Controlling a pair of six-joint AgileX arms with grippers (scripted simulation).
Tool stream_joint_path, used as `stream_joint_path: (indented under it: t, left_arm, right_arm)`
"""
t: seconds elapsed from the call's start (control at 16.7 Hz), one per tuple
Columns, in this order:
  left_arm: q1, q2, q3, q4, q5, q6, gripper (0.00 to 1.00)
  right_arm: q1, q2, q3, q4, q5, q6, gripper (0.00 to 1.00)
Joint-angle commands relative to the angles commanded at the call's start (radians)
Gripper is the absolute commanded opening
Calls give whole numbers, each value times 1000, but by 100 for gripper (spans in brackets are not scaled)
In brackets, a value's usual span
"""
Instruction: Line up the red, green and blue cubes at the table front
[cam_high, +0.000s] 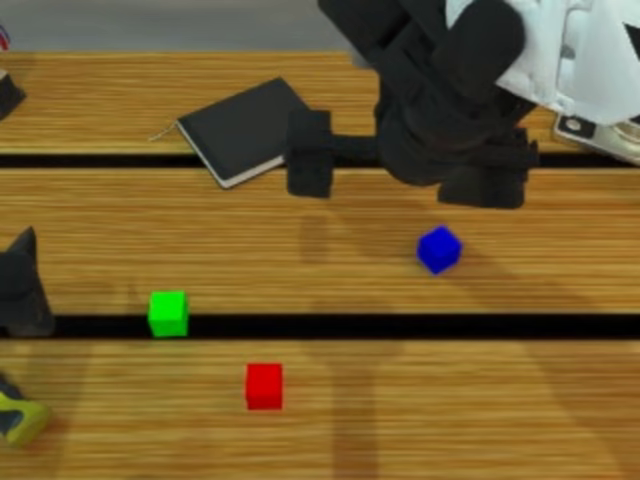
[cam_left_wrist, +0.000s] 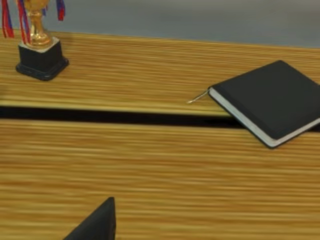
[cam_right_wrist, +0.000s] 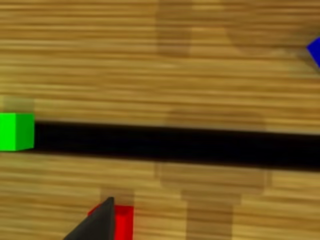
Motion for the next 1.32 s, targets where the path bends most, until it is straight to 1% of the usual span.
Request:
stream_joint_path:
  t: [0.12, 0.24, 0.42, 0.54, 0.72, 0.96, 1.14, 1.32]
  left_arm:
    - [-27, 174, 112, -83, -1, -30, 100]
    - [-55, 363, 227, -172, -2, -62, 100]
    - [-100, 654, 404, -312, -2, -110, 100]
    - [-129, 830, 515, -400, -2, -140, 100]
    - [-169, 1055, 672, -520, -1, -183, 100]
    - [-213, 1308, 854, -647, -1, -232, 100]
    - [-235, 1438, 953, -709, -1, -257, 100]
    - [-247, 1505, 1009, -741, -1, -271, 100]
  right_arm:
    - [-81, -207, -174, 93, 18, -86, 100]
    - [-170, -434, -375, 191, 27, -176, 100]
    - [-309, -781, -696, 347, 25, -316, 100]
    - [-398, -999, -908, 454, 14, -406, 100]
    - [-517, -1286, -1189, 614, -18, -524, 100]
    - [-641, -1574, -1469, 819, -78, -643, 100]
    - [-705, -1727, -1603, 945, -124, -700, 100]
    - [-739, -1817, -1669, 1018, -153, -728, 100]
